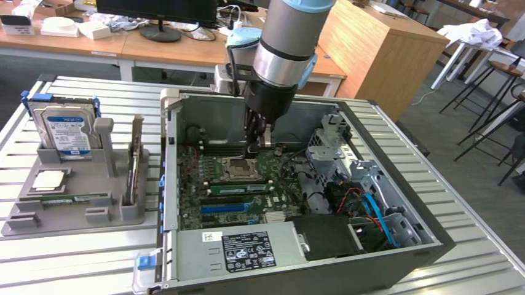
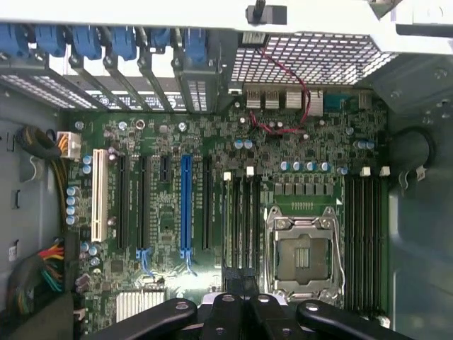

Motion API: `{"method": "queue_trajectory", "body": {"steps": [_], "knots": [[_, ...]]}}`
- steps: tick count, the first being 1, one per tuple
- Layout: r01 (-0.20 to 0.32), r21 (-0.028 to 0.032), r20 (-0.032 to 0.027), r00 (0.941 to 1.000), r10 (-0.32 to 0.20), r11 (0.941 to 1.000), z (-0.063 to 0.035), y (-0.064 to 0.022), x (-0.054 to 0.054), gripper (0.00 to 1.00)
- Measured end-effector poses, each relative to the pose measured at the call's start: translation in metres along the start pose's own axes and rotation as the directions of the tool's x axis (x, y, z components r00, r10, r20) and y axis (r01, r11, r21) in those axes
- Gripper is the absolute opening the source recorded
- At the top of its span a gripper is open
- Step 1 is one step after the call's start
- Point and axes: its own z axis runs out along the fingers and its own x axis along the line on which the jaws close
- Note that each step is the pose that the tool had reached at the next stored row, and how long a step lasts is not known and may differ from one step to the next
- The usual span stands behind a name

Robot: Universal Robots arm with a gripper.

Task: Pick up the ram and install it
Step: 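Press down the ram until it locks into place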

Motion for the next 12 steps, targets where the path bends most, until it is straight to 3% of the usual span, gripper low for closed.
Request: {"method": "queue_trajectory", "body": {"steps": [7, 12], "knots": [[0.0, 0.0, 0.0001, 1.0, 0.0, 1.0, -0.0003, -0.009, -0.0001, 0.1], [0.0, 0.0, 0.0, 1.0, 0.0, 1.0, -0.0004, -0.0094, -0.0001, 0.1]]}}
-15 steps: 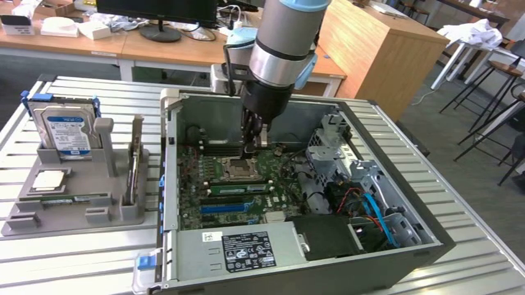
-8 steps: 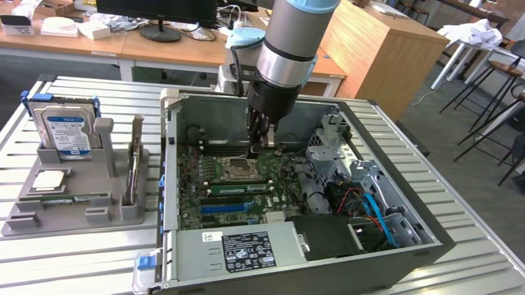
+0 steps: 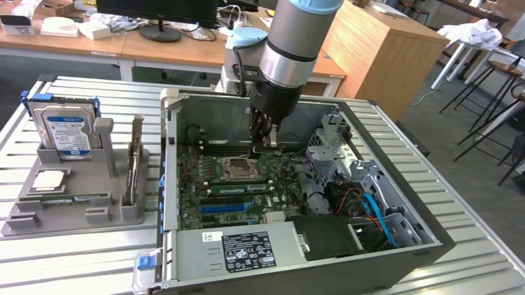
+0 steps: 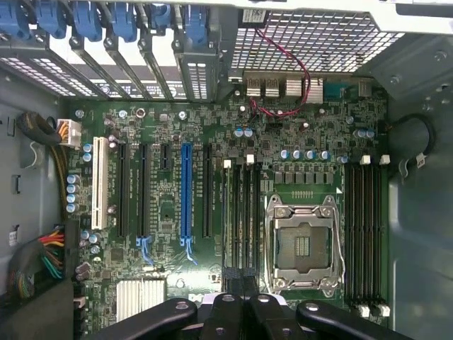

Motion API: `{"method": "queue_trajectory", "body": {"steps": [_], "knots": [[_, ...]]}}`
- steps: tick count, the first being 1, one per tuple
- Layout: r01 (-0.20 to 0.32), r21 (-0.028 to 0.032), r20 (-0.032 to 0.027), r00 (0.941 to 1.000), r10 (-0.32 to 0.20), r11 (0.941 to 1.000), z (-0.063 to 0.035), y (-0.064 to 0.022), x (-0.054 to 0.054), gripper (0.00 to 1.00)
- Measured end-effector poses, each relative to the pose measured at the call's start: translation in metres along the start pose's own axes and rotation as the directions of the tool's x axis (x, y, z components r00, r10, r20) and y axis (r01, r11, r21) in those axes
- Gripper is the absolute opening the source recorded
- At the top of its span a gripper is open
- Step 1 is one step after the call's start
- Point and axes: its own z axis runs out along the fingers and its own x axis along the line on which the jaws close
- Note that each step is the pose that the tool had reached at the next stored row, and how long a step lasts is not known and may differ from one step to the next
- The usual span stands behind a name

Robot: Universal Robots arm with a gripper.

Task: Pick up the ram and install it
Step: 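Press down the ram until it locks into place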

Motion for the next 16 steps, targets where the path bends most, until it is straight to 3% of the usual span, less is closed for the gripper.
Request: {"method": "queue_trajectory", "body": {"steps": [7, 16], "knots": [[0.0, 0.0, 0.0, 1.0, 0.0, 1.0, -0.0028, 0.0001, 0.0, 0.1], [0.0, 0.0, 0.0, 1.0, 0.0, 1.0, -0.0166, 0.0006, -0.001, 0.1]]}}
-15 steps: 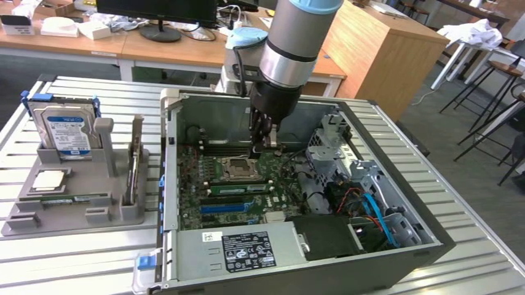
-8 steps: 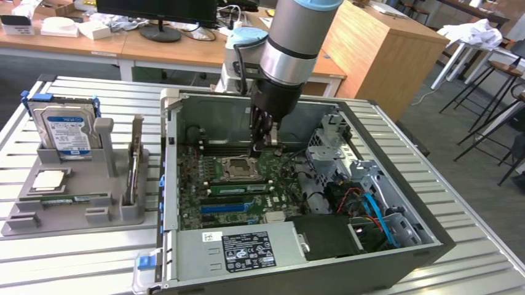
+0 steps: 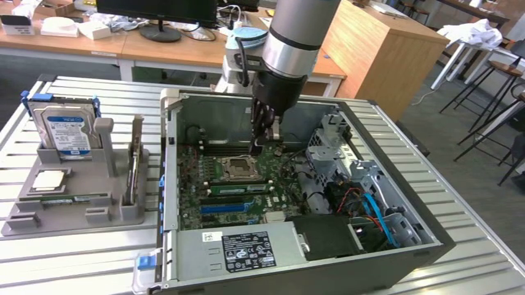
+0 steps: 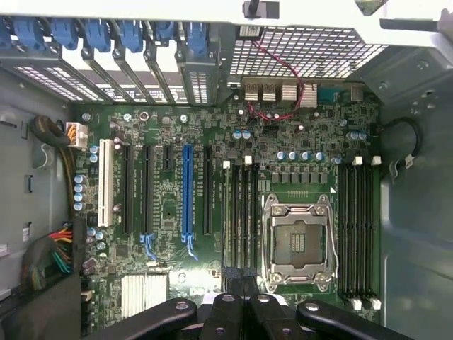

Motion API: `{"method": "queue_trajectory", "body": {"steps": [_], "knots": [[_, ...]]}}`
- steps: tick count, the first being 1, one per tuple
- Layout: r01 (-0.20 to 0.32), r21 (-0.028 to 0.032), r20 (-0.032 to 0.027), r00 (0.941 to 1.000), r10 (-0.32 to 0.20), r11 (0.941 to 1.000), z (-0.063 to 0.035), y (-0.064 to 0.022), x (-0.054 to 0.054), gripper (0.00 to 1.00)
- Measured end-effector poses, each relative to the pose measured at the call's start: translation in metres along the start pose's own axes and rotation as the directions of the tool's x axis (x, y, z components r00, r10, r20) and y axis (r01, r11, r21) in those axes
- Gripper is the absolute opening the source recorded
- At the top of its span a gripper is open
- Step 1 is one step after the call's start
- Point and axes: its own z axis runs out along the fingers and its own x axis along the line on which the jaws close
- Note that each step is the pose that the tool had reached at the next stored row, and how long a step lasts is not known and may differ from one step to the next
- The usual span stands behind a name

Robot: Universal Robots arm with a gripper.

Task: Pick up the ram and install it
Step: 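Press down the ram until it locks into place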

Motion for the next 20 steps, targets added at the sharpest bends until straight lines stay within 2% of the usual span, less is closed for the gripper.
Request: {"method": "queue_trajectory", "body": {"steps": [20], "knots": [[-0.012, 0.0006, 0.0006, 0.9999, 0.012, 0.9999, -0.0017, 0.0, -0.0001, 0.1]]}}
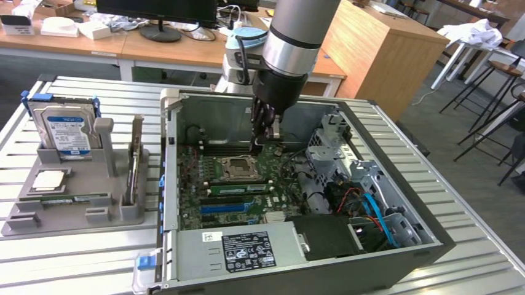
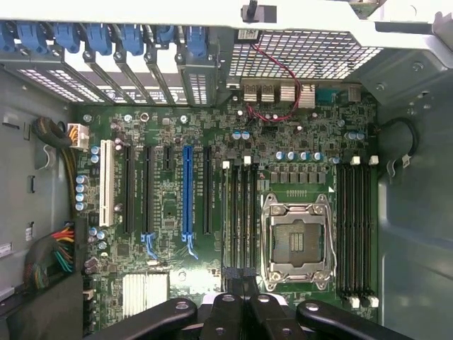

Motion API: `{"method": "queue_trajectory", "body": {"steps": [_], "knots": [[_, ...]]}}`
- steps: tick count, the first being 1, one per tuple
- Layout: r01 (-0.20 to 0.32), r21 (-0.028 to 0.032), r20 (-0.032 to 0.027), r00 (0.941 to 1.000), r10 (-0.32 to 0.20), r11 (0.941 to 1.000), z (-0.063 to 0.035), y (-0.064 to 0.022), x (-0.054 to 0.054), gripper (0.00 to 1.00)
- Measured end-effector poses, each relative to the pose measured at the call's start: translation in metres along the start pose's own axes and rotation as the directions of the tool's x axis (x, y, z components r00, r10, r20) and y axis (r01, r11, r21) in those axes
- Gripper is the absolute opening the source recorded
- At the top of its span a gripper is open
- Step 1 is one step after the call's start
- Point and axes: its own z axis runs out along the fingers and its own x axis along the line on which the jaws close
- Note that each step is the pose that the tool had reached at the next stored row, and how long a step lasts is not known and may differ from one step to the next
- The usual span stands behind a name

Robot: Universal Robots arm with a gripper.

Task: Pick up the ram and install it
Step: 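Press down the ram until it locks into place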

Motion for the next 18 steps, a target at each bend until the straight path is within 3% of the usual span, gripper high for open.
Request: {"method": "queue_trajectory", "body": {"steps": [4, 8, 13, 18], "knots": [[-0.059, 0.0029, 0.0024, 0.9983, 0.059, 0.9983, 0.0001, 0.0, 0.0, 0.1], [-0.123, 0.006, 0.0053, 0.9924, 0.123, 0.9924, 0.0002, 0.0, 0.0, 0.1], [-0.194, 0.0092, 0.0088, 0.9809, 0.194, 0.9809, 0.0003, 0.0003, 0.0, 0.1], [-0.265, 0.0122, 0.0126, 0.9642, 0.265, 0.9642, 0.0005, 0.0006, 0.0, 0.1]]}}
